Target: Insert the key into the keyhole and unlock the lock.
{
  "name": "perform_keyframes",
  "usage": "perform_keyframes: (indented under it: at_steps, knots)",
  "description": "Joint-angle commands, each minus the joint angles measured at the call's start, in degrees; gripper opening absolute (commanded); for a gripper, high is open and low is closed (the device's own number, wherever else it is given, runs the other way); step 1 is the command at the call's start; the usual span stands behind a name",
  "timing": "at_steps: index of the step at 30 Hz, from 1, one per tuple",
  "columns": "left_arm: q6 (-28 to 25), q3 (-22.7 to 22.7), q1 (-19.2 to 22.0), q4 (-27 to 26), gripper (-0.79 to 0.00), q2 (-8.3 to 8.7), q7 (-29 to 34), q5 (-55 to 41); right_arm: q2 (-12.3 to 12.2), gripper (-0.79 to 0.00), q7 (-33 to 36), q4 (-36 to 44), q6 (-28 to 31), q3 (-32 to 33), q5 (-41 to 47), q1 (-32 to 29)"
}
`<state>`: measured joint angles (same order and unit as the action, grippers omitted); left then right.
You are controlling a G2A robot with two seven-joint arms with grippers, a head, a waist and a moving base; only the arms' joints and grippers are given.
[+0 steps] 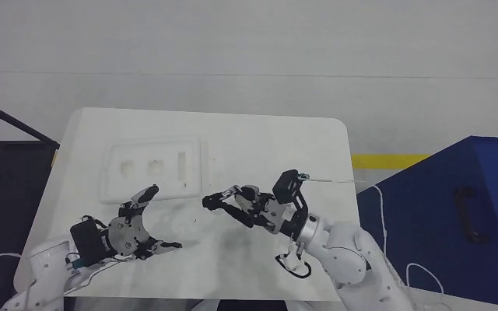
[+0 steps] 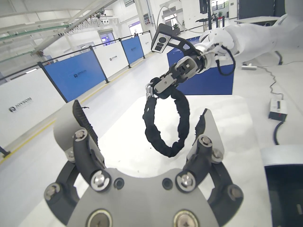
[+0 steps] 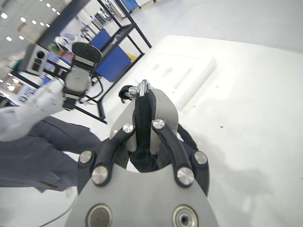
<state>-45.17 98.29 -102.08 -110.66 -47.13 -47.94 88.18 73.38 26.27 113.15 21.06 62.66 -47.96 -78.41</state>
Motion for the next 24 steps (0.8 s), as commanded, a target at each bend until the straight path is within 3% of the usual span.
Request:
perform_keyframes:
  at_steps: [1,9,14,20,24]
  knots:
    - [-0.3,-0.7,1.1,0.0,0.000,-0.04,1.7,-0.3,-0.1,-0.785,-2.7,0.4,-0.4,-1.2,-10.8,-0.6]
    - [-2.4,-3.1,3.7,0.7,0.000,-0.18,6.4,-1.7,-0.4,-0.785,-12.0,1.6,-4.5,-4.3,-32.4,-2.7]
    - [-3.3,-3.9,4.9,0.5,0.000,-0.23,8.5,-2.0,-1.1,-0.785,-17.7,4.0,-4.0,-6.5,-46.2,-4.4]
    - [-3.9,-4.8,5.7,0.4,0.000,-0.32,9.6,-2.1,-1.9,-0.785,-26.5,5.9,-3.0,-5.8,-52.4,-6.7]
    - [-4.3,-5.3,6.2,0.5,0.000,-0.34,9.9,-1.7,-1.9,-0.785,-27.2,4.6,0.0,-5.0,-45.5,-7.5]
